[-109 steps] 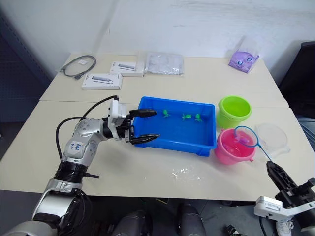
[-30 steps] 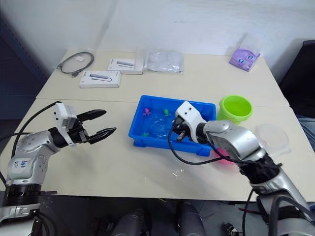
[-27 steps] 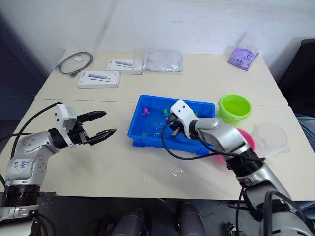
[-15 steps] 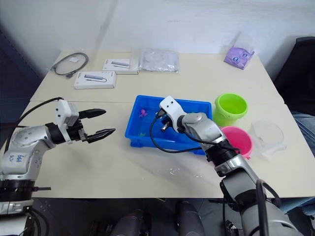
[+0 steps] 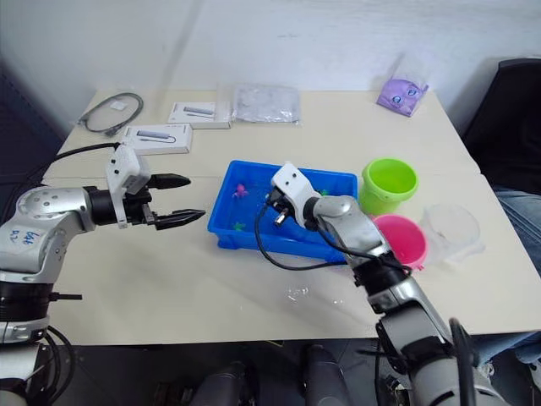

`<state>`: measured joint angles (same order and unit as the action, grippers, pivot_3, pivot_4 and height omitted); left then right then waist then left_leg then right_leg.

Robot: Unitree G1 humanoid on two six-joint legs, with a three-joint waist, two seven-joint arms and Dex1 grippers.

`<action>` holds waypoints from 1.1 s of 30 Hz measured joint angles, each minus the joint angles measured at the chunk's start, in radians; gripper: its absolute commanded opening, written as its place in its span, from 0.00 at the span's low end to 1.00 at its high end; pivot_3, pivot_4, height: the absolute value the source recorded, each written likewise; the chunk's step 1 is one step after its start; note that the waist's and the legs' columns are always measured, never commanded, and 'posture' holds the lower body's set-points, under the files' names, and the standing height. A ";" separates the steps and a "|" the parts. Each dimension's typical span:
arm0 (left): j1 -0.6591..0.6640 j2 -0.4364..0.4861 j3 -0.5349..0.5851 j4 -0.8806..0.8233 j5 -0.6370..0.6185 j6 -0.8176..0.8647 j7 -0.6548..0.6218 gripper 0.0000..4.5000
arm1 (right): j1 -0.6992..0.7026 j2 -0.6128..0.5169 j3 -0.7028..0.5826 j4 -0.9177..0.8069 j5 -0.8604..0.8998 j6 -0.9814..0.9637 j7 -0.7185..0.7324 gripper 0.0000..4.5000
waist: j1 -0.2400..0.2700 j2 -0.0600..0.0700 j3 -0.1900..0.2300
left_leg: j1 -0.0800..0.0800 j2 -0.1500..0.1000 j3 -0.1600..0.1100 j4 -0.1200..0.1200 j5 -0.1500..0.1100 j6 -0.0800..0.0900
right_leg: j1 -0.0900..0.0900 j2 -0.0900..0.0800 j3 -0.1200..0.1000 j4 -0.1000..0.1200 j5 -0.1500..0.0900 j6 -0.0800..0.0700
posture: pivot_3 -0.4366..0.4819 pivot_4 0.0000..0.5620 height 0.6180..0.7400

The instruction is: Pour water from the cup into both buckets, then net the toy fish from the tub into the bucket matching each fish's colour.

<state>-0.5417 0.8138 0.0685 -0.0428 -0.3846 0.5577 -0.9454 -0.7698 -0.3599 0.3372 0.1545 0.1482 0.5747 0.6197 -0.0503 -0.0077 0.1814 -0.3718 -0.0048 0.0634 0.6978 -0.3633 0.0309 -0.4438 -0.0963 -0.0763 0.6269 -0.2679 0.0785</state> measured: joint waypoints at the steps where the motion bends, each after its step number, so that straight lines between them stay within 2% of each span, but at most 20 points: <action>1: 0.000 0.000 -0.001 0.000 0.000 0.003 0.001 0.99 | 0.018 -0.006 -0.013 -0.037 0.011 0.010 0.012 0.00 | 0.000 0.000 0.000 | 0.000 0.000 0.000 0.000 0.000 0.000 | 0.000 0.000 0.000 0.000 0.000 0.000 | 0.48 0.27 1.00; 11: -0.007 -0.005 -0.003 0.019 0.002 -0.013 -0.003 0.99 | 0.173 -0.157 -0.122 -0.345 0.081 0.139 0.088 0.00 | 0.025 0.000 0.000 | 0.000 0.000 0.000 0.000 0.000 0.000 | 0.000 0.000 0.000 -0.001 0.000 0.000 | 0.48 0.27 1.00; 16: -0.037 -0.053 -0.003 0.034 -0.024 -0.086 -0.064 0.99 | 0.318 -0.272 -0.269 -0.521 0.150 0.171 0.120 0.00 | 0.051 0.000 0.000 | -0.001 -0.001 0.000 0.001 0.000 0.001 | 0.000 -0.001 -0.001 -0.001 0.000 0.000 | 0.48 0.27 1.00; 19: -0.044 -0.069 -0.005 0.050 -0.027 -0.098 -0.076 0.99 | 0.397 -0.303 -0.345 -0.592 0.194 0.173 0.134 0.00 | 0.052 0.000 0.000 | 0.000 -0.001 0.001 0.001 0.000 0.001 | 0.000 0.000 -0.001 -0.001 0.000 0.000 | 0.48 0.27 1.00; 22: -0.056 -0.112 -0.017 0.056 -0.038 -0.114 -0.098 0.99 | 0.533 -0.334 -0.464 -0.667 0.237 0.195 0.129 0.00 | 0.058 0.000 0.000 | 0.000 -0.001 0.001 0.001 0.000 0.001 | 0.001 0.000 -0.001 -0.001 0.000 0.000 | 0.48 0.27 1.00; 27: -0.089 -0.163 -0.050 0.076 -0.039 -0.136 -0.122 0.99 | 0.715 -0.330 -0.616 -0.750 0.285 0.153 0.127 0.00 | 0.063 0.000 0.000 | 0.001 -0.001 0.002 0.001 0.000 0.002 | 0.001 0.001 0.000 0.000 0.000 0.000 | 0.48 0.27 1.00; 33: -0.141 -0.232 -0.094 0.159 -0.031 -0.189 -0.154 0.99 | 0.834 -0.274 -0.786 -0.838 0.357 0.123 0.081 0.00 | 0.074 0.000 0.000 | 0.002 -0.001 0.003 0.002 0.000 0.002 | 0.002 0.002 0.001 0.000 0.000 0.000 | 0.48 0.27 1.00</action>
<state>-0.6824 0.5816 -0.0255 0.1159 -0.4156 0.3690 -1.0994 0.0639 -0.6334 -0.4489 -0.6836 0.5054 0.6976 0.7011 0.0234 -0.0077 0.1814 -0.3701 -0.0060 0.0659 0.6995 -0.3635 0.0328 -0.4420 -0.0943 -0.0756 0.6273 -0.2677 0.0789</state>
